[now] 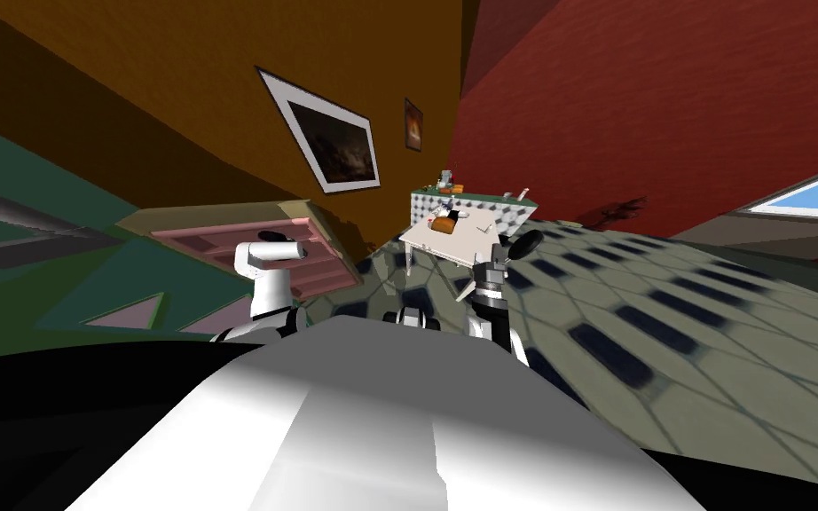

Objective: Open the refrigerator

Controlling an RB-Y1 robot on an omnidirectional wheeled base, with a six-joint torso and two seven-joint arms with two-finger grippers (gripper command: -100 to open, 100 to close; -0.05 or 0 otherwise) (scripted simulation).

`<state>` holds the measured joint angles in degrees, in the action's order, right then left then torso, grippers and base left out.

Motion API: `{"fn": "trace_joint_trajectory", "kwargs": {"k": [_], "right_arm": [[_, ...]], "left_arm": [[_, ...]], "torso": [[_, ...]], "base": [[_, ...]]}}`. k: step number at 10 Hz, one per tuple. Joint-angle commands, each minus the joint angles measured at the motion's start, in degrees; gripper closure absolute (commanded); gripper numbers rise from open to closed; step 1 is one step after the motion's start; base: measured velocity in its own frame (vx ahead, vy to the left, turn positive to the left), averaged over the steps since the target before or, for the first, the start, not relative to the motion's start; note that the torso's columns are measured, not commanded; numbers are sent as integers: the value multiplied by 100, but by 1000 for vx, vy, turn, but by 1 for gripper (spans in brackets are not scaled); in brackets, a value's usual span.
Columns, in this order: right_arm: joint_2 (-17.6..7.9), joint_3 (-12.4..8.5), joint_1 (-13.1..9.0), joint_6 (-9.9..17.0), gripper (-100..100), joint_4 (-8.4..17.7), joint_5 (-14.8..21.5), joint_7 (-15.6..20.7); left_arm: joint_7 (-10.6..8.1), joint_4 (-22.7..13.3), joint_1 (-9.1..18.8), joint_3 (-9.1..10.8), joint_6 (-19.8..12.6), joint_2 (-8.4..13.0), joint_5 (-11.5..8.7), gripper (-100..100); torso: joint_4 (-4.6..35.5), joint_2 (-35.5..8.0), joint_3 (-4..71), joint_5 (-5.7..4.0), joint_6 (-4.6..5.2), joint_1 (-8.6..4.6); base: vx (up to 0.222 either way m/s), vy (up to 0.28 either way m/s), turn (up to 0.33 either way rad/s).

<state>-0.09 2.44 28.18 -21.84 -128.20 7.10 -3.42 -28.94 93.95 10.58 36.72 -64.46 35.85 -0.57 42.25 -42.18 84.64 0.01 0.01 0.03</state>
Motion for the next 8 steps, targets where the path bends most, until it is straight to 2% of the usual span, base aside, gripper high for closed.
{"fn": "trace_joint_trajectory", "kwargs": {"k": [1, 2, 3, 5, 6, 7, 8], "right_arm": [[0, 1, -3, 0, 0, 0, 0, 0], [1, 1, -3, 0, 0, 0, 0, 0], [0, 1, -2, 0, 0, 0, 0, 0], [0, 0, 0, 0, 0, 0, 0, 0], [0, 0, 0, 0, 0, 0, 0, 0], [-1, -1, -1, 0, 0, 0, 0, 0], [-1, -1, -1, 0, 0, 0, 0, 0]], "left_arm": [[-435, -461, 81, -435, -395, 448, 308, 100], [-599, -646, 81, -609, -395, 623, 308, 100], [-767, -819, 81, -758, -395, 712, 308, 100], [-1099, -950, 81, -758, -395, 712, 308, 100], [-1194, -1186, 351, -1034, -506, 581, 506, -100], [-1194, -1247, 500, -1057, -506, 581, 506, -100], [-1408, -1478, 675, -1296, -609, 467, 699, -100]], "torso": [[9, -35, -20, -3, 10, -12], [13, -41, -27, -4, 0, -10], [7, -19, -14, -2, -6, -4], [-4, 12, 7, 2, -4, 4], [-2, 7, 4, 1, 0, 3], [4, -19, -11, 6, 1, 20], [10, -33, -21, 6, -2, 21]], "base": [[-122, -8, -436], [-70, -12, -258], [-21, -14, -42], [7, -6, 24], [-54, 71, 9], [-92, 106, -10], [-109, 118, -2]]}}
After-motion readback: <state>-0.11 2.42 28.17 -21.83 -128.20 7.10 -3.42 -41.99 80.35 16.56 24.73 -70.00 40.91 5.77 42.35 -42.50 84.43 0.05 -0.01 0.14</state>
